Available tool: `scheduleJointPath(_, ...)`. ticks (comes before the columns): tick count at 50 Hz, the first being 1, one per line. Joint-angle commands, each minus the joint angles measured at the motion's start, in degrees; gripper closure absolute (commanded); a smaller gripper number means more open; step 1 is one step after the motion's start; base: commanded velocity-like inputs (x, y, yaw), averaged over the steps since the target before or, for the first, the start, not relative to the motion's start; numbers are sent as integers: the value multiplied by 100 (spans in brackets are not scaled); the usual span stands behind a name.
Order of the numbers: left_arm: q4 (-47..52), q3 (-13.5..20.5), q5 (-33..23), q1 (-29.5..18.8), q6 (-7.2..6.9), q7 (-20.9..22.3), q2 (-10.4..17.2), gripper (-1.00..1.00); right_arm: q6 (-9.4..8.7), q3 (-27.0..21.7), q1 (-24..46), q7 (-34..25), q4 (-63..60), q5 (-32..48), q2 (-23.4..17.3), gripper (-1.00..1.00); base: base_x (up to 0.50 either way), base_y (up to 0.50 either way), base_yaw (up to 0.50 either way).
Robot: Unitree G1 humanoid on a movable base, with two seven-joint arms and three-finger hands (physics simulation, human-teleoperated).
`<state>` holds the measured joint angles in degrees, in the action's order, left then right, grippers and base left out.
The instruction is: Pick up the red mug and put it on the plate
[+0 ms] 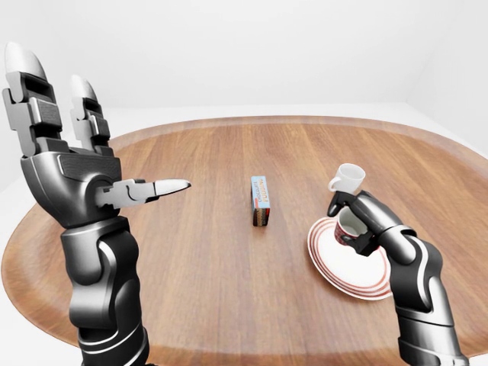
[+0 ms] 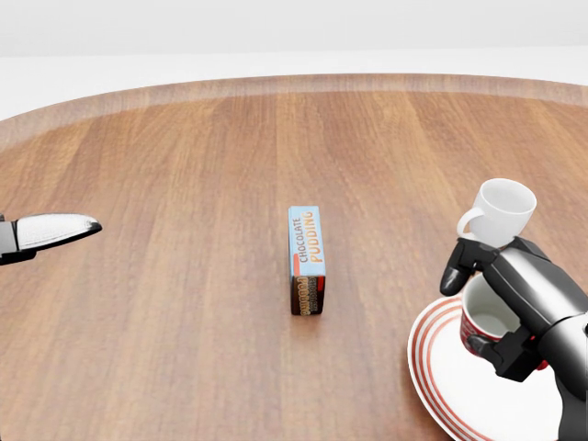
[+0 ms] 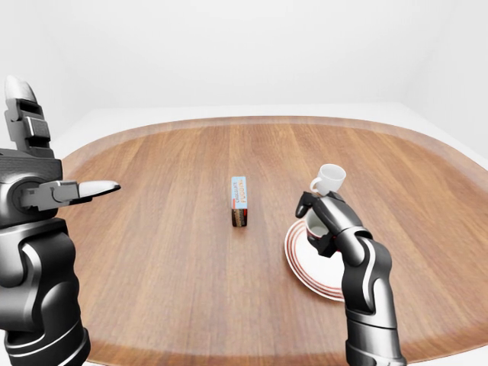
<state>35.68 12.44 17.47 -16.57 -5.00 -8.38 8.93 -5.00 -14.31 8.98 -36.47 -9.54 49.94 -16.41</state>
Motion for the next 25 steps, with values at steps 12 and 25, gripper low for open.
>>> scheduleJointPath(12,6,50,58,-74,0,-26,57,-100,0,-398,-366,890,849,-827,-229,100,0,0,0)
scheduleJointPath(25,-20,53,52,-46,0,-15,57,-100,0,-341,-199,1651,1741,-873,-407,100,0,0,0)
